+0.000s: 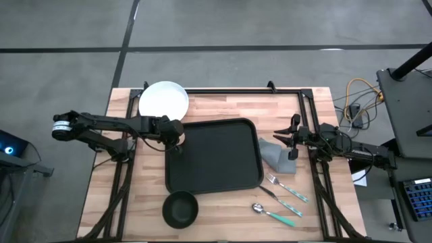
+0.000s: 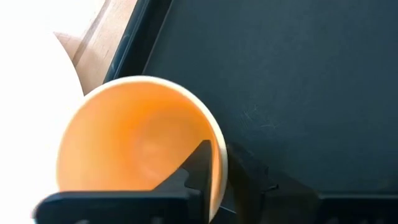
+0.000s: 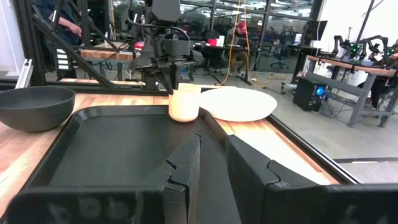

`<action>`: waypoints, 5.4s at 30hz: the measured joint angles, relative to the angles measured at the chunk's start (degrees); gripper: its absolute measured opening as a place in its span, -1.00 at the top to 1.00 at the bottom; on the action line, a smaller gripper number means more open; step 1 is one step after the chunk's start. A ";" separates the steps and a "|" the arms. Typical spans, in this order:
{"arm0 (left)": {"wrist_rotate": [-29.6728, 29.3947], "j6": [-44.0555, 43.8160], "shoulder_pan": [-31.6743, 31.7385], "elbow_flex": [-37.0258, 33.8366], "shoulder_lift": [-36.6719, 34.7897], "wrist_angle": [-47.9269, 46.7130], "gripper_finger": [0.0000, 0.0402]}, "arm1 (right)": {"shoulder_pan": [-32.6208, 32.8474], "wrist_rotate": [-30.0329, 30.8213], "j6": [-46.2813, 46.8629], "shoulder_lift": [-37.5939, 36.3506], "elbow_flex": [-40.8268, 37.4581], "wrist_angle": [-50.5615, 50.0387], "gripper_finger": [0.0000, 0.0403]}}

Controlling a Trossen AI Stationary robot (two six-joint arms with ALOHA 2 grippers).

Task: Set up tray
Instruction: Put the orange mug on the top of the black serving tray, then put the white plate to the bottom of orange mug on the black serving tray

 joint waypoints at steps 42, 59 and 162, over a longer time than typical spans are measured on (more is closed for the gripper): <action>-18.74 1.49 5.39 8.86 1.38 -0.30 0.43 | 0.00 -0.02 0.07 -0.01 -0.01 -0.01 0.66; -15.67 3.37 18.86 23.71 21.88 -0.04 0.43 | 0.00 0.02 0.10 0.00 -0.01 -0.02 0.66; -16.53 15.78 -1.97 43.38 38.84 -1.72 1.00 | 0.00 0.00 0.12 -0.02 0.00 -0.04 0.66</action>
